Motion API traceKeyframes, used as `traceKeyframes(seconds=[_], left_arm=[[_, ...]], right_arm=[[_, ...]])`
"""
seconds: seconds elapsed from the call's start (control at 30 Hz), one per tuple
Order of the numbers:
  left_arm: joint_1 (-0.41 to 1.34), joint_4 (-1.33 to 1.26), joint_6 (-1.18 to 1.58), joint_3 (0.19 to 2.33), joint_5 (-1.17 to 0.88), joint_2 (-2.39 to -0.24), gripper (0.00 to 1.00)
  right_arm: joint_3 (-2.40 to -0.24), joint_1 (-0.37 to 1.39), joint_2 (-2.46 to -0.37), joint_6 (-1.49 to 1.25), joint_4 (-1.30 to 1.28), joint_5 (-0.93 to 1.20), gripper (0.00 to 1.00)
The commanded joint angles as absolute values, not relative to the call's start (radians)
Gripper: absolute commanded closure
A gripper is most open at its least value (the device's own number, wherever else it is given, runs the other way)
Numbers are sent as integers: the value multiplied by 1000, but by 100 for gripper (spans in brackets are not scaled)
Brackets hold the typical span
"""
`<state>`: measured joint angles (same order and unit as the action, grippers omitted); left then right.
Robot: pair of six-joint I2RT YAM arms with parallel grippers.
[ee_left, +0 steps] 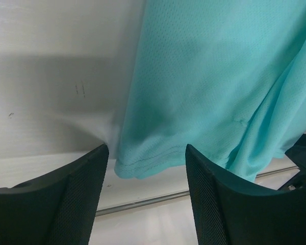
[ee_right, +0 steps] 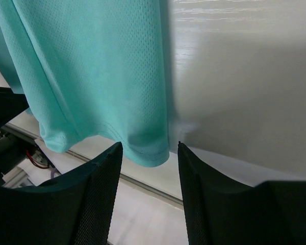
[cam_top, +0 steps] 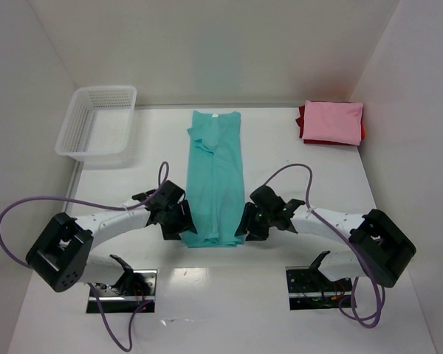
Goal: Fold and stack the t-shirts
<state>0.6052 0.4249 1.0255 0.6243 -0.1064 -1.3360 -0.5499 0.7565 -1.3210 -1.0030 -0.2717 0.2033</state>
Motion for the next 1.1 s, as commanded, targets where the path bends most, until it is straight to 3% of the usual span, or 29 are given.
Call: traceKeyframes(seconds=[0.0, 0.2, 0.43, 0.7, 0.93, 1.07], left_arm=[[603, 417, 1012, 614, -87, -1364, 30], [603, 417, 1003, 604, -87, -1373, 32], [603, 417, 1003, 595, -97, -1382, 48], [603, 426, 1003, 586, -115, -1373, 54], [603, 408, 994, 586, -131, -1399, 78], [603, 408, 974, 586, -133, -1414, 99]], right_arm=[[-589, 799, -1354, -1023, -212, 218, 47], [-589, 819, -1365, -1043, -193, 218, 48], [-580, 819, -1365, -1062, -183, 198, 61], [-580, 828, -1382, -1072, -164, 187, 68], [-580, 828, -1404, -1072, -164, 187, 84], [-589, 828, -1399, -1062, -192, 167, 93]])
